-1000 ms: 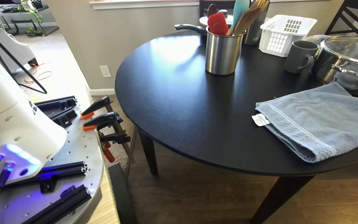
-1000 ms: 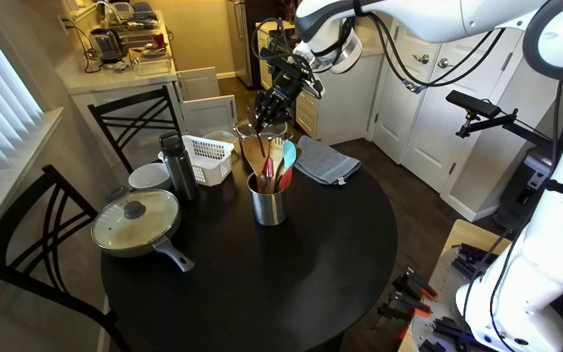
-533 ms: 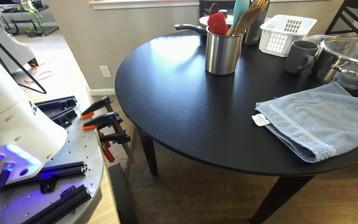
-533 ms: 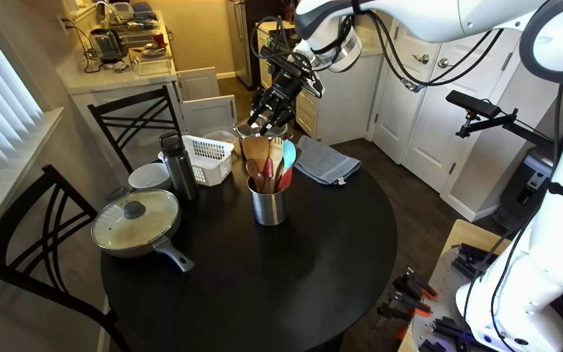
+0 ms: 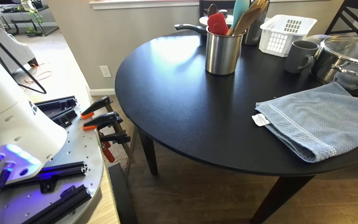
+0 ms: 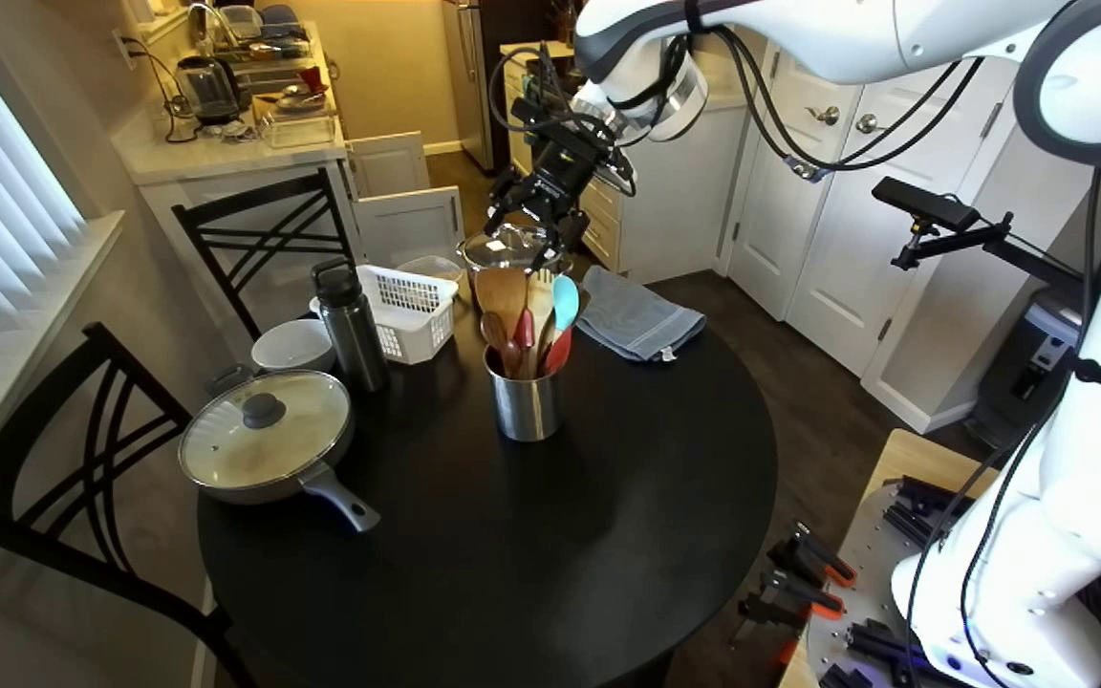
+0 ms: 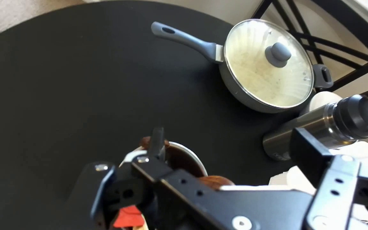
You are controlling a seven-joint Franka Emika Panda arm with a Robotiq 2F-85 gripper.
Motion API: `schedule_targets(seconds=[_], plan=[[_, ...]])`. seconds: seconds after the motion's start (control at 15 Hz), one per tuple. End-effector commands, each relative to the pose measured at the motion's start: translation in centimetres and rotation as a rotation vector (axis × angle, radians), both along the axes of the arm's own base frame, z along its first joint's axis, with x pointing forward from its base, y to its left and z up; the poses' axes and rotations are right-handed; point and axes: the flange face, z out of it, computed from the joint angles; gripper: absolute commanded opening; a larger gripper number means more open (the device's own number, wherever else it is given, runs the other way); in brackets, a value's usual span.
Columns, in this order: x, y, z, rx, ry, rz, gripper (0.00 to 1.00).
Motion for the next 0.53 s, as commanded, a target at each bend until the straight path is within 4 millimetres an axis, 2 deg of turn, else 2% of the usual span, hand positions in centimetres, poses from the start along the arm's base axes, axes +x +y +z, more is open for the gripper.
schedule_targets(seconds=[0.0,0.2,0.27,0.47], plan=[[-2.4,1.3,-1.1,-0.172,-0.032,0.106,1.0],[-2.8,1.9,-2.1,-0.318,-0.056,0.171,1.0],[-4.5,3.7,-1.3,-0.359,-0.086,0.194,1.0],[-6.6,5.7,0.4,-0.492,-0.152,0.256,1.0]])
